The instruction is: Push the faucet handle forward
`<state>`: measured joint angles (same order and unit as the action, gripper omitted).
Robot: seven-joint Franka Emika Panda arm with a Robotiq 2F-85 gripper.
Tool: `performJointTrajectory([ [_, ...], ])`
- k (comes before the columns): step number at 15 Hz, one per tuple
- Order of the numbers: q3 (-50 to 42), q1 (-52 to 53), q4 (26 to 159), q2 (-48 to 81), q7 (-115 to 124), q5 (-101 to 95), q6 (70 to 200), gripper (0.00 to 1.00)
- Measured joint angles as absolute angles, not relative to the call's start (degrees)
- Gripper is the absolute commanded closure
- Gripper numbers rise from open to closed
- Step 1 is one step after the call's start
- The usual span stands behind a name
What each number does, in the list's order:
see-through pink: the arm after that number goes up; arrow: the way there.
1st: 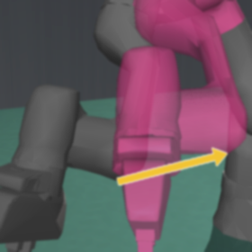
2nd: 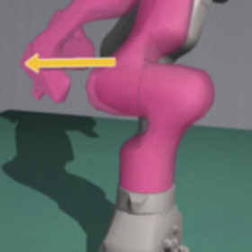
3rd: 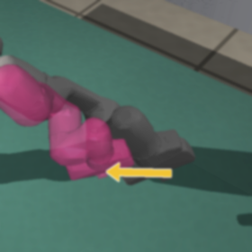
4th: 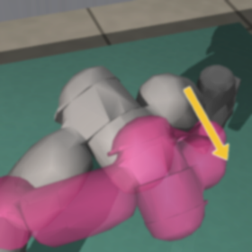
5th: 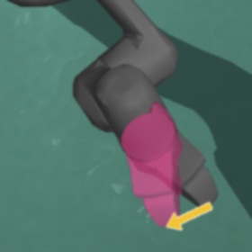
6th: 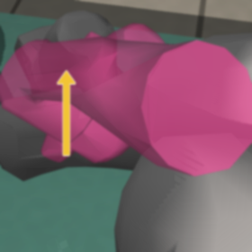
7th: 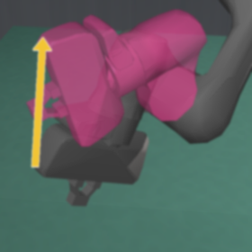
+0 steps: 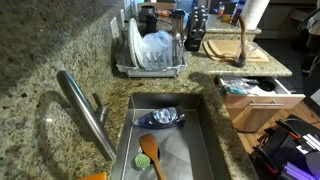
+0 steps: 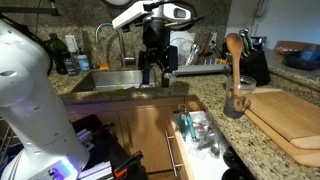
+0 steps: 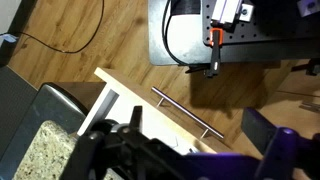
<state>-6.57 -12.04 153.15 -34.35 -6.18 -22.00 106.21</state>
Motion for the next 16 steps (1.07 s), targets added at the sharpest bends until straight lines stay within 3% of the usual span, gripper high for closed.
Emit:
performJointTrajectory([
  [8,-5.7,-10.6,152.8,-33.4,-5.2,-22.0,106.2,0.0],
  [16,15.4,5.9,152.7,-21.4,14.3,-23.5,111.7,0.0],
])
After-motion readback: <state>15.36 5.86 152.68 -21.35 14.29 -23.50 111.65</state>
